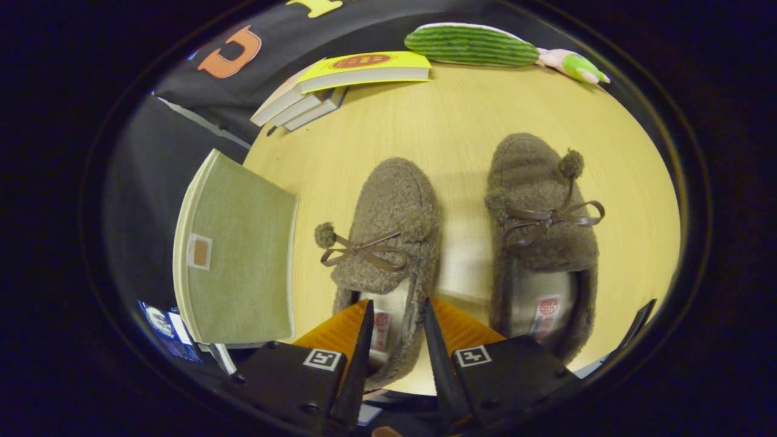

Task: Open the storage box then place both shoes into the box .Put the left shoe in first, then the right shoe, with the right side of both shoes facing outward in a uniform manner.

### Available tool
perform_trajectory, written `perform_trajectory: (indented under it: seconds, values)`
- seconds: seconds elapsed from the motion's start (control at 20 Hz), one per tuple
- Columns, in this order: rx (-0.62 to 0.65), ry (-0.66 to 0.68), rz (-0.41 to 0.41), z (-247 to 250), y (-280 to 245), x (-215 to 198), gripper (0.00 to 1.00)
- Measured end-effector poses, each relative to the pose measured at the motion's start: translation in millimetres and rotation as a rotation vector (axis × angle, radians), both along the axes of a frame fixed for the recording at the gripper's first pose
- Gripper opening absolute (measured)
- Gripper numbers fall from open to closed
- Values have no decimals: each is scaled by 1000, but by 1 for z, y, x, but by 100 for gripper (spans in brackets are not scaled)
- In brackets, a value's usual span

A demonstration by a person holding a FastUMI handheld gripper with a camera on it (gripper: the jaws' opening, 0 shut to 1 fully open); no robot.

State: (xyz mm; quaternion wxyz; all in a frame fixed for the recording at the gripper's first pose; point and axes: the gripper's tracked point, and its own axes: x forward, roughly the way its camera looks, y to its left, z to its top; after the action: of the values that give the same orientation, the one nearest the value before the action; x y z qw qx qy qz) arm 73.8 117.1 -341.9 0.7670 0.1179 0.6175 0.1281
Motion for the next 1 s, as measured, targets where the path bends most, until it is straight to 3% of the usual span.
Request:
perform_trajectory:
  seconds: [0.15, 0.3, 0.35, 0.4, 0.5, 0.75, 1.0]
  values:
    - [-1, 17, -29, 0, -5, -2, 33]
    - [2, 35, -69, 0, -11, -2, 20]
    - [32, 40, -85, 2, -7, -2, 10]
    - [66, 53, -102, 8, -4, -5, 7]
    - [143, 90, -154, 13, 7, -10, 6]
    - [227, 54, -186, 64, 23, -26, 6]
    - [304, -53, -139, 153, 62, -43, 6]
